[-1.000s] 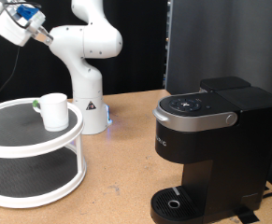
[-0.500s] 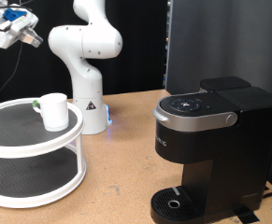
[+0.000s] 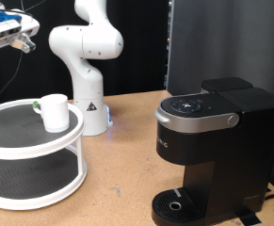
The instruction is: Make a cup of coffee with the keurig machine
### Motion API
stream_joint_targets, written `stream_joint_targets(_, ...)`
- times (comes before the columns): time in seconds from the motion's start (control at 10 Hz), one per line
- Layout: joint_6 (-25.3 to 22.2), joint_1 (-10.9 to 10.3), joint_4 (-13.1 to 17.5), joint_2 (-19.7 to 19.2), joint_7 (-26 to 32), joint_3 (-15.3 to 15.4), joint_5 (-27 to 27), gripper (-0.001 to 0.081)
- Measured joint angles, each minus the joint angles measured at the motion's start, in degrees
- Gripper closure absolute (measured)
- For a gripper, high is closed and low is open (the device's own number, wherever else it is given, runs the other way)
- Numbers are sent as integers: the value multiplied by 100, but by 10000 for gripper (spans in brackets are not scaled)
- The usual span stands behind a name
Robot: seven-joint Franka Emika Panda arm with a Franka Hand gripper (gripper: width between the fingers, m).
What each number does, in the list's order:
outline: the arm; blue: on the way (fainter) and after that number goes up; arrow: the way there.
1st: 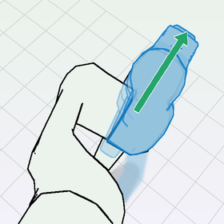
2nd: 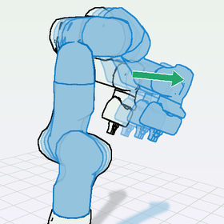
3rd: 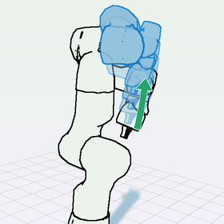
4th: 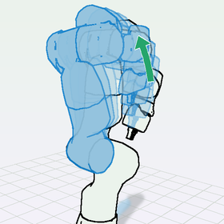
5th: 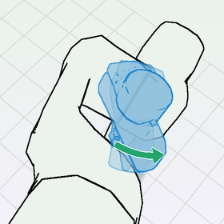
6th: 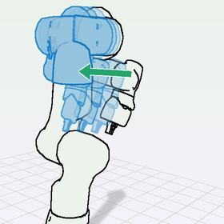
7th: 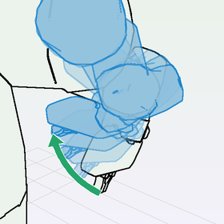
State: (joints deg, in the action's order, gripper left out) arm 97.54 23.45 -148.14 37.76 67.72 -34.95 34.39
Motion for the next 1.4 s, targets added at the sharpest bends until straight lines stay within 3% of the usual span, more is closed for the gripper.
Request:
stream_joint_targets(0.3,217,51,-85,63,-34,-1,42,804)
stream_joint_targets(1.1,36,61,-155,244,-149,7,-10,804)
stream_joint_targets(1.4,540,61,-453,213,-147,148,-130,804)
